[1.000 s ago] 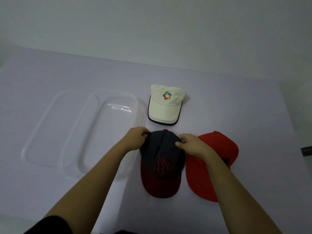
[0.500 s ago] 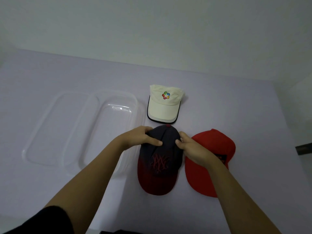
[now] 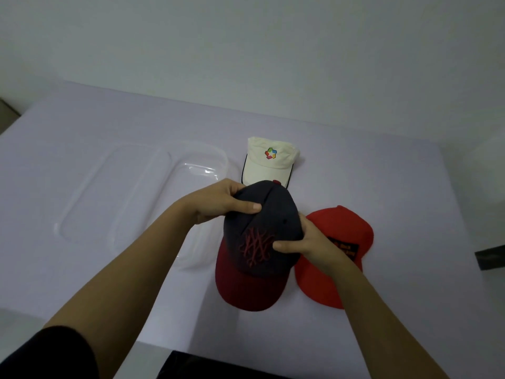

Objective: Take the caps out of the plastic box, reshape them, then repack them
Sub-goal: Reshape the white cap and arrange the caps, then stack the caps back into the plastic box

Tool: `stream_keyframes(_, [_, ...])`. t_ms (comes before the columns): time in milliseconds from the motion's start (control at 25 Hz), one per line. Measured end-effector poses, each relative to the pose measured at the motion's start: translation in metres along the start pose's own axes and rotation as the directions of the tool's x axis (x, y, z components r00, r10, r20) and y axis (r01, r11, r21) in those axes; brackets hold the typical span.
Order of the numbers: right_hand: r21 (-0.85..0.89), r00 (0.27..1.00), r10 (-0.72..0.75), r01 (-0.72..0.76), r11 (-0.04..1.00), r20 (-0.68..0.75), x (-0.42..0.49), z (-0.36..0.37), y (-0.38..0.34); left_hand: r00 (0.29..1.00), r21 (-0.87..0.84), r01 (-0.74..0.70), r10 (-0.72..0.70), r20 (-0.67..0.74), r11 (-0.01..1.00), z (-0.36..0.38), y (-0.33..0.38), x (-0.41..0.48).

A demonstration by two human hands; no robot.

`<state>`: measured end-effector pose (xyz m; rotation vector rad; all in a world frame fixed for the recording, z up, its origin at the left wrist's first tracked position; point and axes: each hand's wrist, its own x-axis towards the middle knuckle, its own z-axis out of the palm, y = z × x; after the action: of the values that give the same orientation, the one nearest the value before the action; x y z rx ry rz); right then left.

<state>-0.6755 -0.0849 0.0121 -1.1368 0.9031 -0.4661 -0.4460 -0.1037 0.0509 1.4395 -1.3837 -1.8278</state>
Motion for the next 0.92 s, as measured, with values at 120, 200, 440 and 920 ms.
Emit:
stream_keyframes(120, [0.063,1.0,0.003,-0.003,0.998,-0.004,0.003,0.006,-0.002,0.999,0.081,0.013,-0.016,0.041,0.997,-0.008,0.007,-0.011])
stream_keyframes(200, [0.064,0.999,0.008,-0.01,0.998,0.033,0.01,0.016,-0.005,0.991,0.162,0.05,-0.069,0.114,0.986,-0.019,0.012,-0.018])
stream_keyframes(440, [0.104,0.995,-0.094,0.089,0.991,0.039,0.055,0.076,-0.032,0.991,0.132,0.063,-0.078,0.112,0.989,-0.085,0.019,-0.038])
stream_keyframes(920, [-0.121,0.69,-0.05,-0.055,0.991,-0.723,0.099,0.182,0.021,0.979,0.18,0.133,-0.158,0.13,0.975,-0.191,-0.016,-0.025])
